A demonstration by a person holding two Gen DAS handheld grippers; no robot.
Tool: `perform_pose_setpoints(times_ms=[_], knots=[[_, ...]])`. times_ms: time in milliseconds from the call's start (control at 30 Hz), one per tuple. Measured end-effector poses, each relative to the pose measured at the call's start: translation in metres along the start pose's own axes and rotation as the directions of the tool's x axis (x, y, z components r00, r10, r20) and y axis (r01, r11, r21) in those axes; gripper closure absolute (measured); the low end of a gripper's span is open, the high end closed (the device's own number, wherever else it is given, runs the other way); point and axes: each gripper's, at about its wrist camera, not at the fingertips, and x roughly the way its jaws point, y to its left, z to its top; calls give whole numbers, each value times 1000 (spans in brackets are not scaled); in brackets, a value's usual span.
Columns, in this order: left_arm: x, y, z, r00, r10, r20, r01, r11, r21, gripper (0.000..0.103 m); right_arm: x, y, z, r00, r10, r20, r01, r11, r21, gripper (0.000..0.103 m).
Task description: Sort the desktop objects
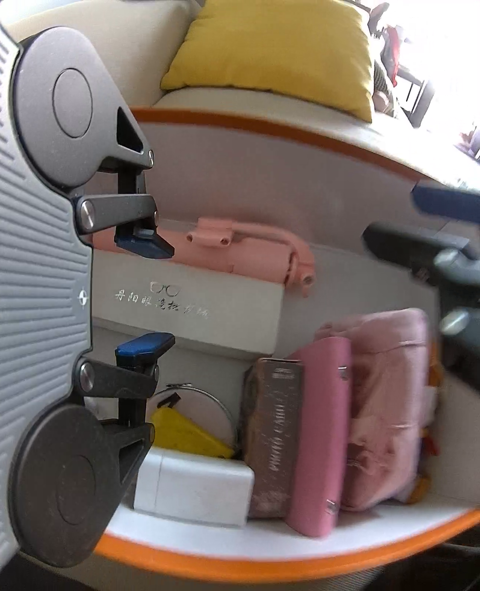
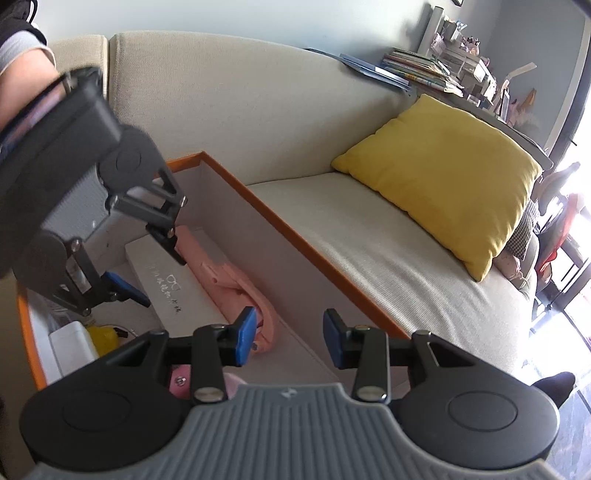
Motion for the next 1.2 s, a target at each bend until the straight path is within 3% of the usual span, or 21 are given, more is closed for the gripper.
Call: perform_pose_setpoints(times_ms=[100, 267, 367, 433, 500, 633, 700, 767, 900, 1000, 1133, 1200], knots=[[-24, 2, -15, 999, 8, 35, -6, 999, -49, 51, -12, 4, 5, 1000, -5, -11, 5, 1000, -9, 61], [-62, 7, -8, 993, 74, 89, -57, 982, -178, 51, -40, 14, 15, 1000, -25, -11, 25, 1000, 12, 61], [-87, 9, -9, 980, 136, 142, -88, 948, -306, 51, -62, 21, 22, 999, -45, 3, 45, 998, 44, 61], [-101, 12, -9, 967, 188, 172, -103, 907, -409, 51, -76, 26, 25, 998, -59, 18, 57, 995, 78, 61], [-115, 15, -14, 949, 240, 203, -104, 849, -517, 51, -90, 30, 26, 997, -67, 42, 62, 991, 117, 61], [-150, 16, -31, 898, 349, 269, -58, 700, -712, 51, -120, 41, 22, 987, -113, 111, 88, 973, 214, 60], [-165, 8, -41, 872, 405, 275, -40, 619, -784, 50, -130, 46, 17, 983, -134, 126, 95, 957, 276, 59], [-177, 0, -48, 860, 444, 252, -35, 545, -838, 48, -138, 50, 11, 978, -156, 135, 102, 934, 342, 56], [-192, -13, -64, 869, 456, 192, 20, 355, -935, 40, -146, 62, -1, 969, -190, 158, 102, 891, 443, 54], [-181, -23, -67, 879, 445, 171, 53, 265, -963, 38, -141, 76, -10, 966, -225, 129, 135, 862, 489, 48], [-166, -36, -66, 887, 448, 110, 31, 178, -984, 32, -127, 89, -29, 971, -204, 122, 105, 828, 551, 47], [-157, -40, -65, 893, 439, 98, 36, 147, -988, 28, -119, 95, -37, 968, -222, 113, 122, 818, 562, 47]])
